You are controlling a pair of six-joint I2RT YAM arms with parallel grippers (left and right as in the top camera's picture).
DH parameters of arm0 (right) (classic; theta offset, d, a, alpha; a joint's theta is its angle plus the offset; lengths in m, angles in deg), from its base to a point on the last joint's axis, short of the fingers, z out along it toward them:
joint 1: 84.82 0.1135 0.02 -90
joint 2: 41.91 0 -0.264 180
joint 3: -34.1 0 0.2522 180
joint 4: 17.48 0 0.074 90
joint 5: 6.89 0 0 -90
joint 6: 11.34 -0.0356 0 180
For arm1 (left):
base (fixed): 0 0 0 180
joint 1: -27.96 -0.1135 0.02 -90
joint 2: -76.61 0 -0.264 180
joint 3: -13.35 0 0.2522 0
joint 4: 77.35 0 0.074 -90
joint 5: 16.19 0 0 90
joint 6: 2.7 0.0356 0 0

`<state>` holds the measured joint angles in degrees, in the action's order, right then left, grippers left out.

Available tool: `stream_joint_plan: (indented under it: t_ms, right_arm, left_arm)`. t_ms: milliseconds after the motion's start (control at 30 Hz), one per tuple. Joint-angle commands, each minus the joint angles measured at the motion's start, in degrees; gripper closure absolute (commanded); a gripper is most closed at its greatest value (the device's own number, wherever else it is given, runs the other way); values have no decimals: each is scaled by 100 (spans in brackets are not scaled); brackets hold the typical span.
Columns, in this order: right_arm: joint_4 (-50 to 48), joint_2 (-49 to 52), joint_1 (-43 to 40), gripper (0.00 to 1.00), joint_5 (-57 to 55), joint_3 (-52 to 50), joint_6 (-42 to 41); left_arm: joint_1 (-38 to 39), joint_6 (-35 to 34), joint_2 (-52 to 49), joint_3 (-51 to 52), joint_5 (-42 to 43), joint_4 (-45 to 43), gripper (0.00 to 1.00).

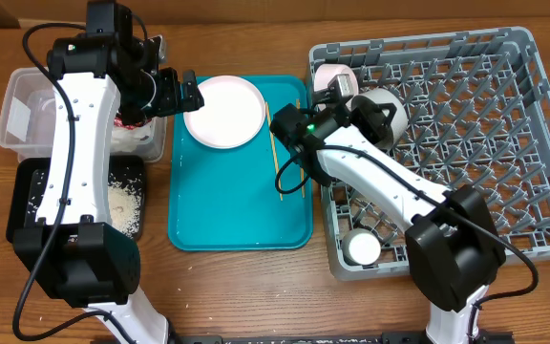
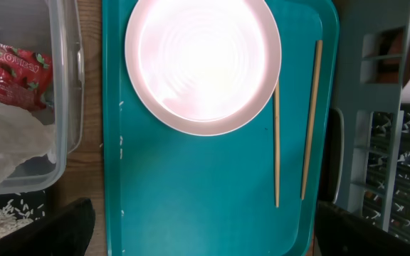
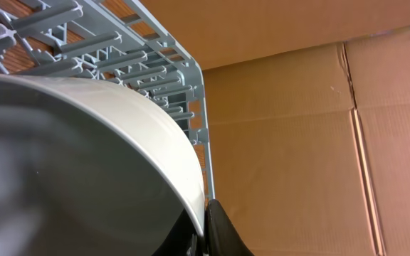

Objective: Sort waste into correct bins and load items into the dishwasher
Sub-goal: 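Set the white bowl in the rack's back row and release it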

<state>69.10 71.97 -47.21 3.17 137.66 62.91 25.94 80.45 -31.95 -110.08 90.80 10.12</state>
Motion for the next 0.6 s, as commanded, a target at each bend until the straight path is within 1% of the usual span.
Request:
stream_joint_plan:
  t_ms: [0, 100, 233, 500, 567]
  right_arm:
    - [-52, 74, 59, 96, 151, 13, 13]
    - [-72, 96, 63, 96, 251, 13, 13]
    - [-68, 96, 120, 91, 251, 13, 15]
    - [-66, 96, 203, 89, 273, 13, 15]
    - [-66, 96, 251, 79, 273, 13, 15]
  left_arm:
    - [-9, 66, 33, -83, 42, -9, 0]
    - [-9, 66, 33, -83, 42, -9, 0]
    - [-9, 66, 33, -83, 42, -9, 0]
    - [-9, 66, 33, -83, 42, -9, 0]
    - [-9, 66, 33, -83, 42, -9, 0]
